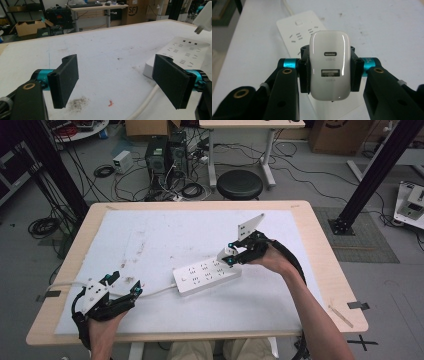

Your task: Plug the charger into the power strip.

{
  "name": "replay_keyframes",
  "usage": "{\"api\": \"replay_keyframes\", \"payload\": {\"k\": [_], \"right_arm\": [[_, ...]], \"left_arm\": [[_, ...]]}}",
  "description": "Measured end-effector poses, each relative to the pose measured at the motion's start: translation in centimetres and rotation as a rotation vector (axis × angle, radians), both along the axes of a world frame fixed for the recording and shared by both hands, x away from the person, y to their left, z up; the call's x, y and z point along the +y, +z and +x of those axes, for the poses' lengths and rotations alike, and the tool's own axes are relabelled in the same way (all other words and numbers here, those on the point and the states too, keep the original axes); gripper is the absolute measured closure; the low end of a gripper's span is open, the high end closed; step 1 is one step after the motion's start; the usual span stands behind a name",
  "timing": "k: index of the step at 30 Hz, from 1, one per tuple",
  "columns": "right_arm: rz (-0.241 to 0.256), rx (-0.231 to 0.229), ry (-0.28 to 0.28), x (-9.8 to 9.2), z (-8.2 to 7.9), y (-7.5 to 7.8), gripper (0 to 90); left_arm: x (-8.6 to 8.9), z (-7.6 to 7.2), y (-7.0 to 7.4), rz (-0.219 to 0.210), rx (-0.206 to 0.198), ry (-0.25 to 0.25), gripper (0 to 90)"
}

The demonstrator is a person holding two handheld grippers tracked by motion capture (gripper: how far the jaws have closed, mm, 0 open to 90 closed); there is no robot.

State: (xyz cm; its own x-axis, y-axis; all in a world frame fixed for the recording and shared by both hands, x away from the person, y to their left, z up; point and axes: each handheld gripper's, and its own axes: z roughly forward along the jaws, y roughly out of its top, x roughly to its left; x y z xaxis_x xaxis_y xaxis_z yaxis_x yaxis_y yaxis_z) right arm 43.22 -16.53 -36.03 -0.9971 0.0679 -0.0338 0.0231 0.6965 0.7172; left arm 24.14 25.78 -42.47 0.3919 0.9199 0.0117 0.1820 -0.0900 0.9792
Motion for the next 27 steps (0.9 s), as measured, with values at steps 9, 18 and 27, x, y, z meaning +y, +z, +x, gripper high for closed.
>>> {"api": "replay_keyframes", "payload": {"k": [9,18,27], "right_arm": [[-0.156,-0.050,0.129,3.0,1.6,-0.2,63.5],[-0.235,-0.063,0.211,4.5,2.6,-0.1,63.5],[-0.325,-0.069,0.287,5.5,3.4,0.6,63.5]], "left_arm": [[0.1,-0.4,-0.1,0.002,0.009,0.006,21.2],[0.3,-0.6,-0.3,-0.001,0.019,0.012,21.2],[0.6,-0.9,-0.3,0.005,0.025,0.021,21.2]]}}
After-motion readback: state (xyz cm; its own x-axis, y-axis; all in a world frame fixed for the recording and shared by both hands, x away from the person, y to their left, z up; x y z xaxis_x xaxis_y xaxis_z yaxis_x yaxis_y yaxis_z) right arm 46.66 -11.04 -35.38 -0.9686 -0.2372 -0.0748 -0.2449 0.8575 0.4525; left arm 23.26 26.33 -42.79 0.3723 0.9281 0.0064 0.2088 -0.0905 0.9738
